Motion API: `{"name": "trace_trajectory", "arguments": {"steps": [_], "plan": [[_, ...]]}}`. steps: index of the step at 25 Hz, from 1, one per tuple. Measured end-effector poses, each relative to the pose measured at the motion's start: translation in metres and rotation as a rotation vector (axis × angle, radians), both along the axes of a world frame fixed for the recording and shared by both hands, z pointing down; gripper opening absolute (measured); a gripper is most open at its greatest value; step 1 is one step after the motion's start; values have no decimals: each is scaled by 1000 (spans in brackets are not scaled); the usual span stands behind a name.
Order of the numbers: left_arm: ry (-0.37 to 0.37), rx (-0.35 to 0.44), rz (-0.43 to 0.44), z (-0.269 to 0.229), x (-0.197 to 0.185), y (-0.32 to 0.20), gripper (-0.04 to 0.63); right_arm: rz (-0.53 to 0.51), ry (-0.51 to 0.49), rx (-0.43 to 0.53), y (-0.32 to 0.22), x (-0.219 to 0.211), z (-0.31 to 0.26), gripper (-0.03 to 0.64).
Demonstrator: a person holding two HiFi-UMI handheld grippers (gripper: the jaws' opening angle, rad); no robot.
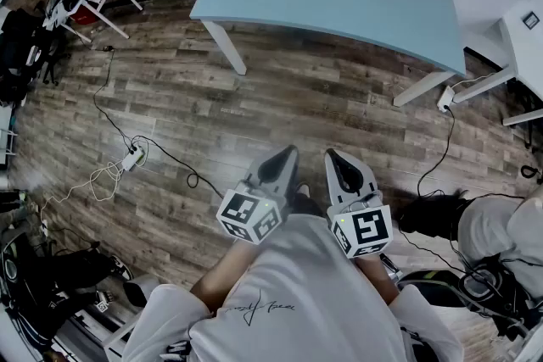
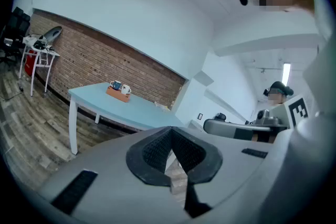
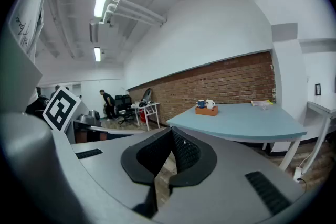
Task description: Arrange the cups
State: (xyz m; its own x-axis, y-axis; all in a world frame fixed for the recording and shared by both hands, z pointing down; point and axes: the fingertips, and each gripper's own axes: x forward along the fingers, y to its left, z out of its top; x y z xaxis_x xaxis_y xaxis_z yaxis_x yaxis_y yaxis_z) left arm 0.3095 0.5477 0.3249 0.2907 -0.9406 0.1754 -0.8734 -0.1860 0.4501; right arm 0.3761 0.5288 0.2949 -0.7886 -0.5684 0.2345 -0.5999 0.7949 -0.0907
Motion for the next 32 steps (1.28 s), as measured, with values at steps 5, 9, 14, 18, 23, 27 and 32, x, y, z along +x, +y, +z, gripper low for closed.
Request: {"name": "trace_trajectory", "arguments": {"steps": [5, 9, 14, 18, 23, 27, 32], "plan": [[11, -11, -19, -1, -6, 9, 9, 7, -3, -17, 6, 3, 2, 20], [18, -6, -40, -5, -13, 6, 9, 6, -36, -38, 2, 2, 3, 20], [33, -6, -33, -5, -25, -3, 9, 33, -86, -67, -8, -2, -1, 20], [39, 7, -17, -10, -33, -23, 9, 62, -79, -64, -25, -6, -4, 20], [32, 29, -9, -19, -50, -50, 9, 64, -74, -62, -51, -24, -7, 20], [43, 41, -22, -19, -73, -67, 9, 41, -75, -62, -67, -49, -6, 20], [56, 50, -42, -19, -115, -88, 9, 34, -41, -64, -86, -88, -4, 21]]}}
